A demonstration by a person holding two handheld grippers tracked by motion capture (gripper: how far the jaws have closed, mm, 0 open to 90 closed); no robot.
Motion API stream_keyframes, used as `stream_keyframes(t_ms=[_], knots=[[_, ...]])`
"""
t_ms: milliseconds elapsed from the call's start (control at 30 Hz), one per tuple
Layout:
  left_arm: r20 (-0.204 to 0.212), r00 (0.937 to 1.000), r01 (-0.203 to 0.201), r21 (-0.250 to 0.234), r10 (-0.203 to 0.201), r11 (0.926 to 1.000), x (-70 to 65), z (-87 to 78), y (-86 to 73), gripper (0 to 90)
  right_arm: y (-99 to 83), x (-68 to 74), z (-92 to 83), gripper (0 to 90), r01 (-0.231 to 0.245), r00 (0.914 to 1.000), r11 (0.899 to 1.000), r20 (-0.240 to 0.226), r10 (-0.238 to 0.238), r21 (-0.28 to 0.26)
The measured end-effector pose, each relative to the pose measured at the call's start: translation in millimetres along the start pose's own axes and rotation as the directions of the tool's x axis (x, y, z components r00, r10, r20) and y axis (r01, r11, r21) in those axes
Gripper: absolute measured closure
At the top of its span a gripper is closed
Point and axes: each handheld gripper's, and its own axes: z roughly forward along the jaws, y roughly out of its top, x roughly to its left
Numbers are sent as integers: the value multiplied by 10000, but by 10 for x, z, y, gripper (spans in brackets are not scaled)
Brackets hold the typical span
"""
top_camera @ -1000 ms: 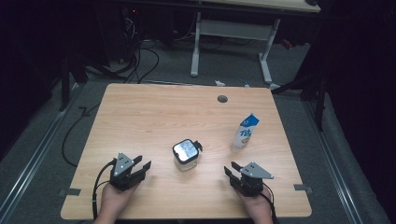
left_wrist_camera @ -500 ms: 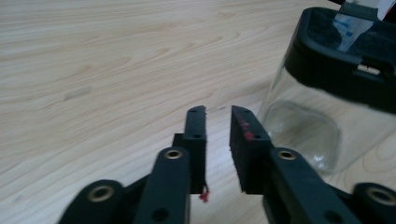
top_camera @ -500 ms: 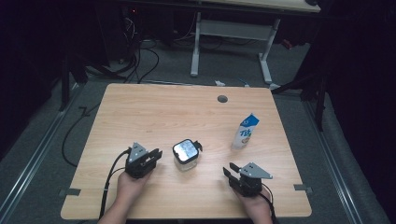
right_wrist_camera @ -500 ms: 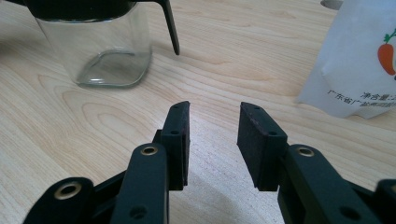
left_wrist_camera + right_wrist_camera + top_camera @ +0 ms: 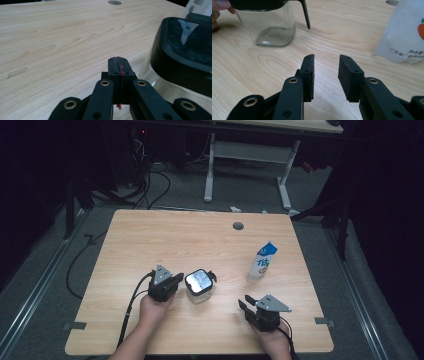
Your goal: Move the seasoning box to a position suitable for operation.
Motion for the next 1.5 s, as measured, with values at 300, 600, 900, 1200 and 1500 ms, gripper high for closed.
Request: stream_keyframes(t_ms=[300, 600, 900, 1200, 1500], knots=[[131, 9999, 24, 205, -27, 9998, -28, 79, 1, 900, -6, 9, 18, 658, -2, 10000, 10000, -70, 2, 75], [378, 9988, 304, 62, -306, 9995, -88, 110, 26, 900, -4, 21, 14, 657, 32, 9999, 10000, -118, -31, 64], [485, 9988, 5, 121, -11, 9999, -137, 63, 13, 900, -3, 25, 15, 656, 29, 9999, 10000, -136, -29, 57], [582, 9981, -199, 120, 191, 9997, -269, -81, -91, 900, -4, 40, 26, 656, 98, 9998, 9999, -178, -96, 109], [622, 9977, -268, 219, 254, 9994, -404, -183, -142, 900, 0, 53, 27, 656, 40, 9997, 9999, -229, -37, 113]])
